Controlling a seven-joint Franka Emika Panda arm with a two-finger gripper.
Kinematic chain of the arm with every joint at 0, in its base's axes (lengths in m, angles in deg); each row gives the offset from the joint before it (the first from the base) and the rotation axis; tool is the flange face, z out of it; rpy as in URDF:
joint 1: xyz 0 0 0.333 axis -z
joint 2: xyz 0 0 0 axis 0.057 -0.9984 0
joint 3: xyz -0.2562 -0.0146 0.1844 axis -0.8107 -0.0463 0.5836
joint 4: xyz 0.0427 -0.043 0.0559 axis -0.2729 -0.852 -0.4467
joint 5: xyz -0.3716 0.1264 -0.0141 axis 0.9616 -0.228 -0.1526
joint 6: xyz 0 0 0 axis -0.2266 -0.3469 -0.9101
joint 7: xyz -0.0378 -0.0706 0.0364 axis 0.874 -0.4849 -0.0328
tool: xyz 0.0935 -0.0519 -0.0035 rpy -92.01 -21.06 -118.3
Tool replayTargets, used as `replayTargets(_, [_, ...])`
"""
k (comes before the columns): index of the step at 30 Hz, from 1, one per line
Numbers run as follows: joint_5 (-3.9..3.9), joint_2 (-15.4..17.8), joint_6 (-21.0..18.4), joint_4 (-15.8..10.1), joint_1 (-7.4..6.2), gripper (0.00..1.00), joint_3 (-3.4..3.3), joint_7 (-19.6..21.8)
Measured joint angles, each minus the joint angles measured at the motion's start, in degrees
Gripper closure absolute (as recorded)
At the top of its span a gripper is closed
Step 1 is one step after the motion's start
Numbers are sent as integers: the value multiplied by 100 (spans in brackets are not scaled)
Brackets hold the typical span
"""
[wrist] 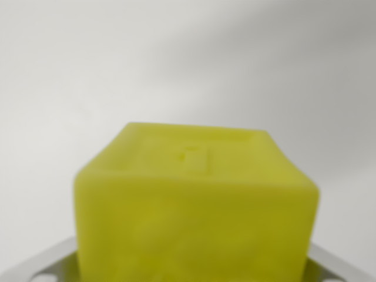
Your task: Pick yellow cube
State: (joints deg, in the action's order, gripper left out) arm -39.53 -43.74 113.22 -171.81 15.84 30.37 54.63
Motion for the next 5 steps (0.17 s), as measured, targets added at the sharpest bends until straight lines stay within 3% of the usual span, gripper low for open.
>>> replayTargets(5, [0, 0, 0, 0, 0, 100, 0, 0])
